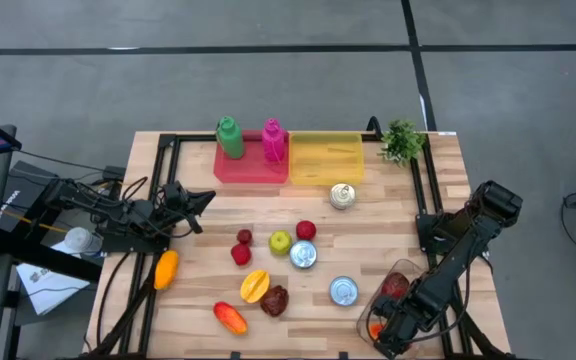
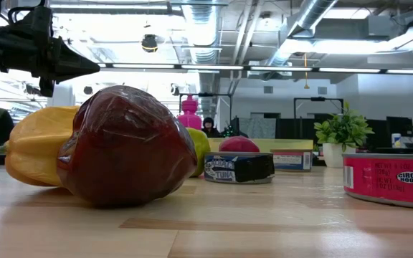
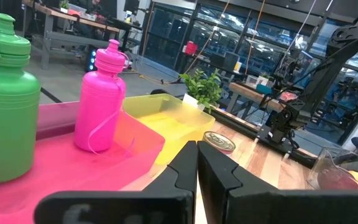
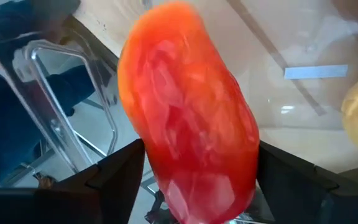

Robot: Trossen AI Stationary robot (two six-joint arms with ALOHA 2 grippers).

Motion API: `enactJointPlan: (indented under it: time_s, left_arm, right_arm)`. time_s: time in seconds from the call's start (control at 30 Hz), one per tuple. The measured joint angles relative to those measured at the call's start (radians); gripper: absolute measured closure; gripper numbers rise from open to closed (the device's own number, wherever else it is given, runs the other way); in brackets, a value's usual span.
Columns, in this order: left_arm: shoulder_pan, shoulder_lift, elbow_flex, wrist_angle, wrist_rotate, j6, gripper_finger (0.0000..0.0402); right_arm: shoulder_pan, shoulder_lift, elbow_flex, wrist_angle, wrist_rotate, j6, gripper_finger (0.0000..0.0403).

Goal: Pick & Place Food Item
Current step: Put the top mango into the transparent bin, then put the top apple into the transparent bin

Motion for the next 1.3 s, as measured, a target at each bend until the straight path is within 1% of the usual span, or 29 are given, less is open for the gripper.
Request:
enactJointPlan:
  time_s: [0.2,0.4,0.6,0.7,0.77,0.83,0.93,1.0,1.13,1.23,1.3]
  left_arm:
    - [0.000,0.000,0.000,0.000,0.000,0.000,0.0401]
    - [0.000,0.000,0.000,0.000,0.000,0.000,0.0401]
    - [0.000,0.000,0.000,0.000,0.000,0.000,0.0401]
    - [0.000,0.000,0.000,0.000,0.000,0.000,0.0401]
    - [0.000,0.000,0.000,0.000,0.000,0.000,0.0401]
    - [0.000,0.000,0.000,0.000,0.000,0.000,0.0401]
    - [0.000,0.000,0.000,0.000,0.000,0.000,0.0401]
    - [0.000,0.000,0.000,0.000,0.000,0.000,0.0401]
    - [0.000,0.000,0.000,0.000,0.000,0.000,0.0401]
    - [0.000,0.000,0.000,0.000,0.000,0.000,0.0401]
    - [0.000,0.000,0.000,0.000,0.000,0.000,0.0401]
  right_arm:
    - [-0.006,0.000,0.000,0.009,-0.001,-0.004,0.0069]
    - [-0.007,-0.021,-0.001,0.003,-0.001,-0.030,0.0064]
    - [-0.052,-0.144,-0.001,-0.040,0.010,-0.085,0.0072]
    - [-0.092,-0.230,0.000,-0.075,0.061,-0.133,0.0073]
    - [-0.129,-0.287,0.000,-0.089,0.116,-0.182,0.0073]
    - [-0.175,-0.342,0.000,-0.104,0.191,-0.247,0.0074]
    - [-0.266,-0.404,0.000,-0.105,0.307,-0.402,0.0074]
    - [-0.343,-0.424,0.000,-0.105,0.351,-0.521,0.0074]
    - [-0.520,-0.422,0.000,-0.105,0.366,-0.766,0.0074]
    - [-0.648,-0.378,0.002,-0.080,0.367,-0.937,0.0074]
    - [-0.709,-0.338,-0.001,-0.086,0.369,-1.061,0.0074]
